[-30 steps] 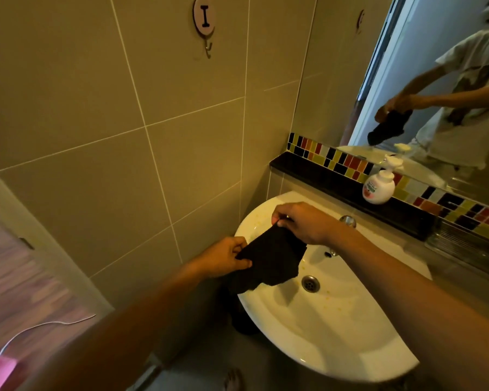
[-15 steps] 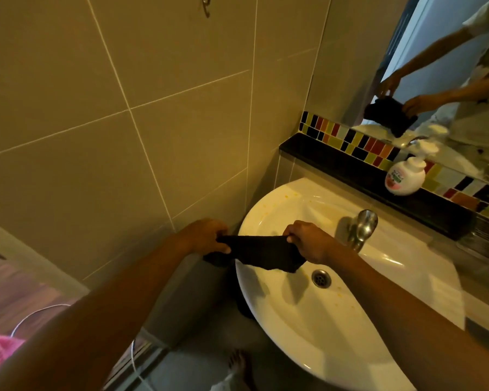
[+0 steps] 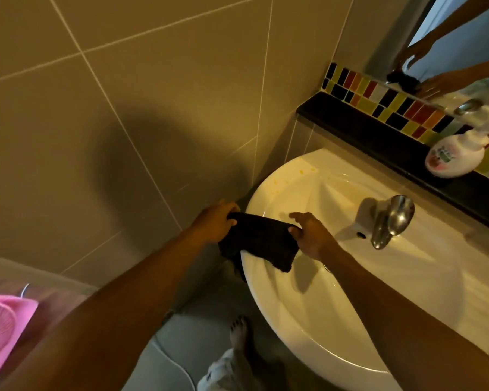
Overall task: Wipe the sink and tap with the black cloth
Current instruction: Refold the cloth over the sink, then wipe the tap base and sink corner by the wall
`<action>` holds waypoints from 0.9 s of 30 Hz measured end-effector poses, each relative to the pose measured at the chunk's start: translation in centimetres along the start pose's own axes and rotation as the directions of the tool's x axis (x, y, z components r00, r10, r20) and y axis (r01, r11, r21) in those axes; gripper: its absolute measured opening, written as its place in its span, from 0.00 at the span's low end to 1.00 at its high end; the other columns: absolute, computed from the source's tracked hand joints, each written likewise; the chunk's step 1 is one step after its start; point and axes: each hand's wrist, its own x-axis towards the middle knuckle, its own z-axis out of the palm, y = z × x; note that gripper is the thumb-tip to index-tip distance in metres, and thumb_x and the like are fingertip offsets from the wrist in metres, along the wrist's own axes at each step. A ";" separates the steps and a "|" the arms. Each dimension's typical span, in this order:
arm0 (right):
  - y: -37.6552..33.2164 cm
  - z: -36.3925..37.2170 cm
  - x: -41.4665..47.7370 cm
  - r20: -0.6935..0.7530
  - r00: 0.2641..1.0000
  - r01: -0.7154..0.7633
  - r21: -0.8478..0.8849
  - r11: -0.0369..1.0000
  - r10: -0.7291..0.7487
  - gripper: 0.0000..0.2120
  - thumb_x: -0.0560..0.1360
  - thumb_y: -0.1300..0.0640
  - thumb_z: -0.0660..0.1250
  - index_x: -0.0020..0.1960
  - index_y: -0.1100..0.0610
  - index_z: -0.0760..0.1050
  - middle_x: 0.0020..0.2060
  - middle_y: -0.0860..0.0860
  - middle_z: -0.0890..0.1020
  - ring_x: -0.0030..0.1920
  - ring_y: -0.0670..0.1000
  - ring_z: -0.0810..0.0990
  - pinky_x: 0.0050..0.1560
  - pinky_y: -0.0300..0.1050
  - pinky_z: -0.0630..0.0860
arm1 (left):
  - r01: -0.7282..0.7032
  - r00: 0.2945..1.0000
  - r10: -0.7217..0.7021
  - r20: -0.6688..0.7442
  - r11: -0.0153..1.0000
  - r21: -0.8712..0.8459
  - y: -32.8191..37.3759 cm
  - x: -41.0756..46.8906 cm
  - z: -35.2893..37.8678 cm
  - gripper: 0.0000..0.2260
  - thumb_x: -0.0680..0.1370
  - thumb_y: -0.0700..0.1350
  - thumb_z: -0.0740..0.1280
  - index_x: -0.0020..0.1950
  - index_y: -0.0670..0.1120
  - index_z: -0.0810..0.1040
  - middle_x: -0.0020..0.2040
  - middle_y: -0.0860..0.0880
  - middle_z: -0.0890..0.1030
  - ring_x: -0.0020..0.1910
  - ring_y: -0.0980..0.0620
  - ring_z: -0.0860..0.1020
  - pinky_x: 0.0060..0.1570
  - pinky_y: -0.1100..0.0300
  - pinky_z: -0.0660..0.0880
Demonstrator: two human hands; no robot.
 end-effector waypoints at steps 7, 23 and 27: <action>-2.6 6.0 0.1 -0.005 0.944 0.329 -0.070 0.942 -0.330 0.23 0.81 0.53 0.55 0.75 0.53 0.60 0.76 0.52 0.59 0.75 0.54 0.59 0.74 0.47 0.59 | 0.171 0.972 -0.175 -0.155 0.985 -0.040 -2.1 -0.9 4.9 0.10 0.80 0.44 0.59 0.60 0.46 0.73 0.60 0.45 0.76 0.56 0.45 0.77 0.56 0.51 0.75; -2.2 6.0 10.3 0.057 0.868 0.484 -0.310 0.818 -0.492 0.31 0.79 0.40 0.37 0.76 0.51 0.59 0.77 0.49 0.59 0.78 0.52 0.49 0.75 0.47 0.40 | 0.187 0.826 -0.310 -0.470 0.939 -0.290 1.0 3.9 9.3 0.20 0.81 0.51 0.56 0.71 0.45 0.64 0.67 0.42 0.71 0.63 0.44 0.72 0.60 0.51 0.69; -0.7 3.6 14.1 -0.027 0.898 0.410 -0.317 0.855 -0.440 0.27 0.81 0.43 0.41 0.77 0.50 0.55 0.77 0.50 0.56 0.78 0.52 0.47 0.76 0.47 0.40 | 0.156 0.829 -0.239 -0.506 0.967 -0.201 2.4 7.4 9.3 0.22 0.81 0.53 0.54 0.73 0.44 0.63 0.68 0.40 0.71 0.62 0.42 0.73 0.58 0.50 0.70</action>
